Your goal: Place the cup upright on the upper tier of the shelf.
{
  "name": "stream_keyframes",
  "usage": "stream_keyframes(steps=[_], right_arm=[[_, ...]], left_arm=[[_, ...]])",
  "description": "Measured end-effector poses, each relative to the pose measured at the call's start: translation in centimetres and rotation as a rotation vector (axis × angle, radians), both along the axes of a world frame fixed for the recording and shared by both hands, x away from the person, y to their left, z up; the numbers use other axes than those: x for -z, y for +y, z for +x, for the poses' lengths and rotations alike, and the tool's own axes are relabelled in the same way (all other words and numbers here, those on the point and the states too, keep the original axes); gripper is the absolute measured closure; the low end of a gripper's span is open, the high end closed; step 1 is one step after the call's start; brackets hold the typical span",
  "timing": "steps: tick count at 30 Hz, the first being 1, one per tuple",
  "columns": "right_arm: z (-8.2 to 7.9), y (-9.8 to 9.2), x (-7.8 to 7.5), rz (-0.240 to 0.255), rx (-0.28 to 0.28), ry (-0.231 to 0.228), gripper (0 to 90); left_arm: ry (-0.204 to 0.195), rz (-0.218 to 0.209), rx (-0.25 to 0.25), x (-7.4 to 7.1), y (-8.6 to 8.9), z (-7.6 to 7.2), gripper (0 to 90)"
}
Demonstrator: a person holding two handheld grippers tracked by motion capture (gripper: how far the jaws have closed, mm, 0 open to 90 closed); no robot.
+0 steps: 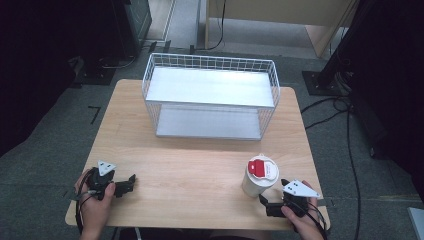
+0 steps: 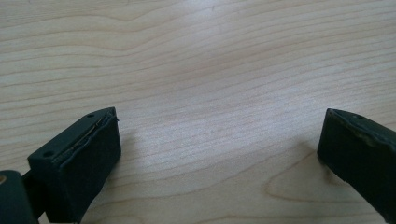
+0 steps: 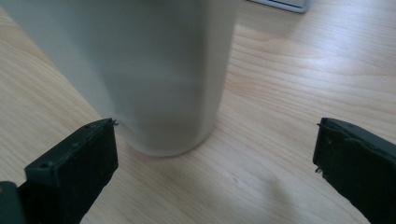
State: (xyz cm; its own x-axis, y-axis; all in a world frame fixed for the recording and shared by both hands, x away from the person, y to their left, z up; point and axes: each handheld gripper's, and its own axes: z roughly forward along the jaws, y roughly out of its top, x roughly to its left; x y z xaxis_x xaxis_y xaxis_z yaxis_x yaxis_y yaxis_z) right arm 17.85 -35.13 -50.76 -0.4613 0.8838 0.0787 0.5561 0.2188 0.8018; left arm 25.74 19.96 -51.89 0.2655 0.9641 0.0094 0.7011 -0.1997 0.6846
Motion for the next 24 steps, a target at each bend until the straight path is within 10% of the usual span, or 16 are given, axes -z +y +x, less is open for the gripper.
stream_keyframes(steps=[24], right_arm=[[0.5, 2.6, -1.6, 0.207, -0.002, -0.115, 9.9]], left_arm=[[0.000, 0.000, 0.000, 0.0, 0.0, 0.0, 0.0]])
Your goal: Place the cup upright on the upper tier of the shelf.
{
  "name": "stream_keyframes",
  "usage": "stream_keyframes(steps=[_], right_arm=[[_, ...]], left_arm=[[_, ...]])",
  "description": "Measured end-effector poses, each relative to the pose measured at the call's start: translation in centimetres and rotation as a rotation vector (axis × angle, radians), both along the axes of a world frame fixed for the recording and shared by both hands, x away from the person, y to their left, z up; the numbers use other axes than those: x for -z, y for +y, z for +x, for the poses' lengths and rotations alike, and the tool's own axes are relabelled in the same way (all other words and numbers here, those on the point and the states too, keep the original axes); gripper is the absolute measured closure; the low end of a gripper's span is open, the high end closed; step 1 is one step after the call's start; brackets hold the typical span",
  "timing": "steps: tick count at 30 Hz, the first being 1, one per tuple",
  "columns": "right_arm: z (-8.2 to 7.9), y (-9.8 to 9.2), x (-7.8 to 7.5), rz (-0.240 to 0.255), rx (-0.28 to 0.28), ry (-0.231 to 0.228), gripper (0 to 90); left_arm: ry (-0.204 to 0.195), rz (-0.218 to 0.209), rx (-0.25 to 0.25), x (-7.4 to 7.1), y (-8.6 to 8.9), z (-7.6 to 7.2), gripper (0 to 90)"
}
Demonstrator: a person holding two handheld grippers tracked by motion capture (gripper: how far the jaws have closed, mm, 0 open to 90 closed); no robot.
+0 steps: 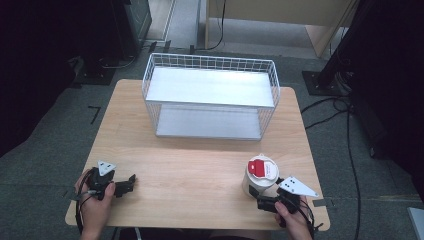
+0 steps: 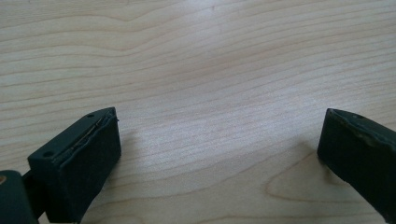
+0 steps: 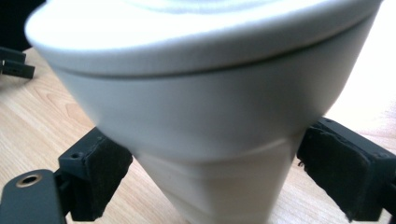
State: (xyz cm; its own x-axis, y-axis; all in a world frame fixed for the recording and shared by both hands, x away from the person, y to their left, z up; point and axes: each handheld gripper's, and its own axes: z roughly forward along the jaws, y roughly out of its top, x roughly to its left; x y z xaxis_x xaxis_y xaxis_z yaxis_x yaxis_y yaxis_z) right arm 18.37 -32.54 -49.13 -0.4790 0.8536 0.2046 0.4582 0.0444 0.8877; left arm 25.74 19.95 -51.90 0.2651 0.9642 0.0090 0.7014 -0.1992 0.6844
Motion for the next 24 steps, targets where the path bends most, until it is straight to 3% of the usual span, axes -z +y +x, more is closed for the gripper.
stream_keyframes(steps=[7, 13, 17, 24], right_arm=[[0.2, 1.0, 0.0, 0.002, 0.043, -0.055, 7.6], [0.6, 1.2, 0.2, 0.030, 0.050, -0.068, 7.2], [0.3, 1.8, 0.2, -0.007, 0.076, -0.113, 8.6], [0.2, 3.0, 0.1, -0.012, 0.132, -0.168, 10.5]], left_arm=[[0.000, 0.001, 0.001, 0.0, 0.0, 0.0, 0.0], [0.000, 0.001, 0.000, 0.0, 0.0, 0.0, 0.0], [0.000, 0.001, 0.001, 0.0, 0.0, 0.0, 0.0], [0.000, 0.000, 0.000, 0.0, 0.0, 0.0, 0.0]])
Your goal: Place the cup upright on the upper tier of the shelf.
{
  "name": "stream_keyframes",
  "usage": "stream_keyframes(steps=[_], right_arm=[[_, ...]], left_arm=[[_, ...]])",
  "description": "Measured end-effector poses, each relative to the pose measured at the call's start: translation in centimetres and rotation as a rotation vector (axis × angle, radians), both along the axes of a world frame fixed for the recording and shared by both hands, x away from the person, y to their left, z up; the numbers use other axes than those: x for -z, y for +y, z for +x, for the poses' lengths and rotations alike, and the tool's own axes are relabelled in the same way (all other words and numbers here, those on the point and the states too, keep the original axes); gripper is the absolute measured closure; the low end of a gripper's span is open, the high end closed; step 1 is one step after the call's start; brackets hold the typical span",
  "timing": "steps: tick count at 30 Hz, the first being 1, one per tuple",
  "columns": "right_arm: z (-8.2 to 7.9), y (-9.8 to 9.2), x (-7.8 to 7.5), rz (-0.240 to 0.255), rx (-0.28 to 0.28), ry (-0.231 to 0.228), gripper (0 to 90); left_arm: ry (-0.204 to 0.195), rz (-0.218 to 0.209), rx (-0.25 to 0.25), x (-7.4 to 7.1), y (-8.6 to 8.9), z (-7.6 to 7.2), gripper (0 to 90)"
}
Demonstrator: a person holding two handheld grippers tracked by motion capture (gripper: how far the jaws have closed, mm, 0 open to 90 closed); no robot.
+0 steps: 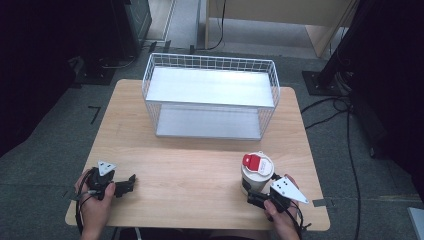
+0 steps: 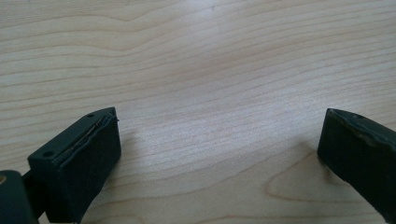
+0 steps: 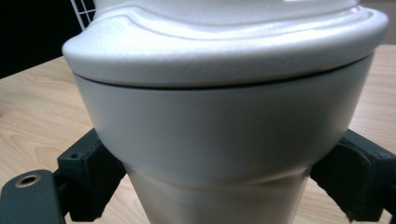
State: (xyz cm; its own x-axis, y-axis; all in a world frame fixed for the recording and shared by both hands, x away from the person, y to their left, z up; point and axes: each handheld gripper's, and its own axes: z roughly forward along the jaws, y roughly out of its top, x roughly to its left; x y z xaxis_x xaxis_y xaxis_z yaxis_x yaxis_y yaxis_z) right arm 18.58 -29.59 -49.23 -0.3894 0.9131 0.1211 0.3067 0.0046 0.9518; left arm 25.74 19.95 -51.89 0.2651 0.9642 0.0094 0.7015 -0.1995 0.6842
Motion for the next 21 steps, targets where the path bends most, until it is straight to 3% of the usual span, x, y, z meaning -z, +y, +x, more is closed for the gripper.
stream_keyframes(steps=[14, 19, 21], right_arm=[[0.24, 0.09, 0.14, 0.019, 0.002, -0.002, 8.6], [0.73, 0.32, 0.36, 0.022, -0.027, 0.015, 3.8], [0.77, 0.46, 0.21, 0.008, -0.006, -0.003, 5.8]], left_arm=[[0.000, 0.001, 0.001, 0.00, 0.01, 0.01, 0.0], [0.000, 0.000, 0.000, 0.00, 0.00, 0.00, 0.0], [0.000, 0.001, 0.001, 0.00, 0.01, 0.01, 0.0]])
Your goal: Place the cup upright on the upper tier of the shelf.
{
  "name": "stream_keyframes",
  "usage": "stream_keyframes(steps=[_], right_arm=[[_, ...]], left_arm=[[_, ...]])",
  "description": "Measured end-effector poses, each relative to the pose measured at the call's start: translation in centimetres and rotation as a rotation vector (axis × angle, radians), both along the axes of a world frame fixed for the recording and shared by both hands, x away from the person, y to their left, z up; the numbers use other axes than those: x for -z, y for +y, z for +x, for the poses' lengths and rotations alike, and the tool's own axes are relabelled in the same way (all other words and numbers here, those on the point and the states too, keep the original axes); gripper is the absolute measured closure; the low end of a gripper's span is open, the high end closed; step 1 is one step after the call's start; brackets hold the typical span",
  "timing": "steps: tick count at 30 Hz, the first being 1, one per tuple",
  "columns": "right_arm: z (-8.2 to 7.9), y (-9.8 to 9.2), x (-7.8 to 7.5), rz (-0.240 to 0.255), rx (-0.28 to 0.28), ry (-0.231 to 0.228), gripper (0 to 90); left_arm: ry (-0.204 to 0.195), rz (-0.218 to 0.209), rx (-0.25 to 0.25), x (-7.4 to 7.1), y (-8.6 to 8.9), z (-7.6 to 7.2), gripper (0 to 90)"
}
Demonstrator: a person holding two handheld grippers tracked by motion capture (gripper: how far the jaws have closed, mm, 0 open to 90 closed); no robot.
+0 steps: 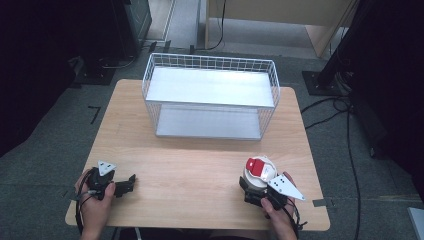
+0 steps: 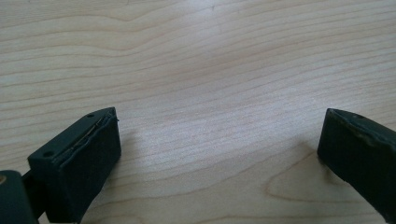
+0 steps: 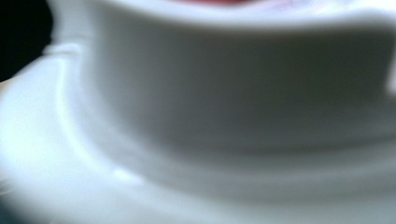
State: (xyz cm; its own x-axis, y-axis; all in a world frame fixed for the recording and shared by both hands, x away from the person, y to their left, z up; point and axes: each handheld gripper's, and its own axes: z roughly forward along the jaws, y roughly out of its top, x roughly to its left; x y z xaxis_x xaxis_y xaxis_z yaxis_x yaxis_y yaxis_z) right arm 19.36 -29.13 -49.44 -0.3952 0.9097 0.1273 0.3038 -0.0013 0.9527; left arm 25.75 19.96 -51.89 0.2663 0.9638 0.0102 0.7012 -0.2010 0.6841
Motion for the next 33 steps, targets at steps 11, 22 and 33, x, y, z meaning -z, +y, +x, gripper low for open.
stream_keyframes(steps=[11, 22, 33], right_arm=[[-0.7, 0.5, -1.1, 0.007, 0.000, -0.049, 6.3], [-0.1, 1.2, -3.9, 0.035, 0.022, -0.101, 6.4], [2.1, 2.2, -6.8, 0.044, 0.053, -0.158, 6.3]], left_arm=[[0.001, 0.000, -0.001, 0.0, 0.0, 0.0, 0.0], [0.000, 0.001, 0.000, 0.0, 0.0, 0.0, 0.0], [0.000, 0.000, 0.000, 0.0, 0.0, 0.0, 0.0]])
